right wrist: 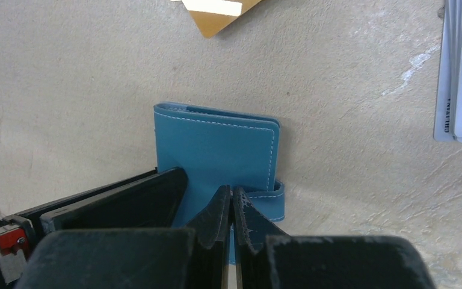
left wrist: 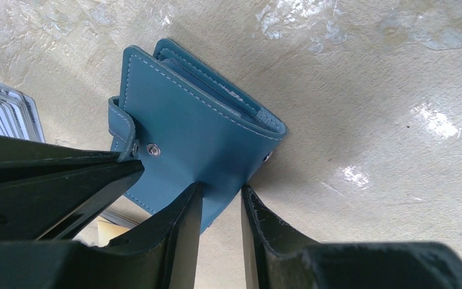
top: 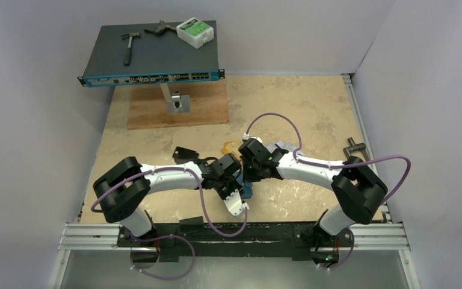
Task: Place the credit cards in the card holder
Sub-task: Close the card holder at the center of the board.
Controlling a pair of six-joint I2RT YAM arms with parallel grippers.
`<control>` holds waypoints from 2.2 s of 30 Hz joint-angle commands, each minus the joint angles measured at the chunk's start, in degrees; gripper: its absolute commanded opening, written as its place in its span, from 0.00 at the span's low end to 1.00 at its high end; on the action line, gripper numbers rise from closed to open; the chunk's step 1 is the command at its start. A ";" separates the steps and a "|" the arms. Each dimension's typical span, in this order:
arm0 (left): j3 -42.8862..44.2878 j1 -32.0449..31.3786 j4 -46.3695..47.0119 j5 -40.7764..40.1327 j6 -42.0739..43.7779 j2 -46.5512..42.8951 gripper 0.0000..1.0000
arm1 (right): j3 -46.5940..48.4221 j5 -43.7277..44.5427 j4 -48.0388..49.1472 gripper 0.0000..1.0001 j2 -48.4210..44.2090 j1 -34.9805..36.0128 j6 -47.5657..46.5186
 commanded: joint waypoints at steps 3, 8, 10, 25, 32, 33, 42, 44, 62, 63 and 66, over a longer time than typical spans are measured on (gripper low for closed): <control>0.77 -0.47 -2.06 2.30 -0.66 1.03 0.27 | -1.47 -1.26 4.91 0.00 0.74 0.04 2.16; 0.91 -0.47 -2.39 2.34 -1.01 1.15 0.27 | -2.95 0.04 5.96 0.00 -0.57 0.04 4.24; 1.10 -0.47 -2.53 2.37 -1.23 1.21 0.27 | -3.28 0.54 6.62 0.00 -0.77 0.02 5.02; 1.57 -0.47 -2.92 2.37 -2.80 1.47 0.25 | -7.17 3.25 9.02 0.00 -2.43 0.27 8.28; 2.60 -0.47 -3.47 2.27 -4.06 1.57 0.23 | -9.37 7.84 10.34 0.00 -5.74 2.05 11.48; 2.74 -0.47 -3.59 2.29 -4.23 1.60 0.23 | -9.28 8.90 10.21 0.00 -5.86 2.60 11.84; 2.90 -0.38 -4.14 2.46 -4.79 1.64 0.22 | -9.52 14.26 11.94 0.00 -7.47 5.24 16.41; 2.83 -0.37 -4.28 2.38 -4.72 1.64 0.22 | -8.56 14.52 11.02 0.00 -7.51 5.23 16.51; 0.59 -0.39 -1.57 1.39 -3.25 0.12 0.21 | 0.66 12.03 -2.27 0.32 -5.14 5.33 7.74; 0.39 -0.43 -1.45 1.35 -3.23 0.02 0.21 | 0.94 11.77 -2.54 0.32 -4.58 5.31 7.39; 0.04 -0.39 -1.34 1.21 -3.09 -0.24 0.21 | 2.18 12.20 -4.49 0.32 -2.31 5.31 6.15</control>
